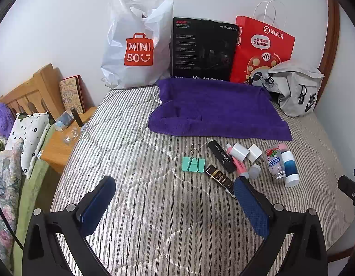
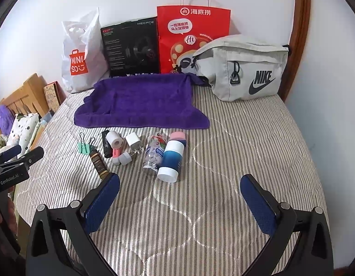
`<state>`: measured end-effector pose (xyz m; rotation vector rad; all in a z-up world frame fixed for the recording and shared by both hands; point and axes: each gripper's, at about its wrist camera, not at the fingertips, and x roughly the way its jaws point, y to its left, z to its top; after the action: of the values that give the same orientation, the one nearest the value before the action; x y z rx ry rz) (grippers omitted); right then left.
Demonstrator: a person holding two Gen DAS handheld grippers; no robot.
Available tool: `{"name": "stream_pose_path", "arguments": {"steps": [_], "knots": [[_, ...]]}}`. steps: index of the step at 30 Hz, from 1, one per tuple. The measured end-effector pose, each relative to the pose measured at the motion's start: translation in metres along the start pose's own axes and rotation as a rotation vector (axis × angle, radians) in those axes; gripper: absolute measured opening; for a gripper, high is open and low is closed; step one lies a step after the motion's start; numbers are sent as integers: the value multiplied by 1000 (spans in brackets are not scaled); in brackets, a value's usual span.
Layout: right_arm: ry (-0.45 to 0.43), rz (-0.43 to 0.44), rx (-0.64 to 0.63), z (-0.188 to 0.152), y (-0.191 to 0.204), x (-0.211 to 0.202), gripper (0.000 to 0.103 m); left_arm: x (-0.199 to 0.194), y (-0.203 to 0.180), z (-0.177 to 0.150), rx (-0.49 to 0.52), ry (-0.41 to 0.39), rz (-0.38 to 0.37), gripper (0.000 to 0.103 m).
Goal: Organize rigid objects
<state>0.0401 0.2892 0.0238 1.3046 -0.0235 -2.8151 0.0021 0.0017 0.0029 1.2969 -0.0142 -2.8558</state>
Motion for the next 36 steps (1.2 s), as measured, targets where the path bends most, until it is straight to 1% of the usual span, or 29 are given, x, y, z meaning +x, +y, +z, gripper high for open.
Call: {"name": "stream_pose_path", "arguments": {"steps": [4, 6, 11, 29, 36], "knots": [[4, 0, -3, 0, 0, 0, 103, -4, 0, 1, 1, 2, 0, 103], [8, -1, -5, 0, 0, 1, 103, 5, 4, 2, 5, 5, 0, 103], [8, 0, -9, 0, 1, 0, 103, 4, 6, 2, 3, 4, -5, 103], [-1, 2, -6, -1, 1, -2, 103, 3, 2, -1, 10, 0, 0, 103], [10, 4, -12, 1, 1, 0, 103, 6, 0, 0, 10, 5, 1, 103]]}}
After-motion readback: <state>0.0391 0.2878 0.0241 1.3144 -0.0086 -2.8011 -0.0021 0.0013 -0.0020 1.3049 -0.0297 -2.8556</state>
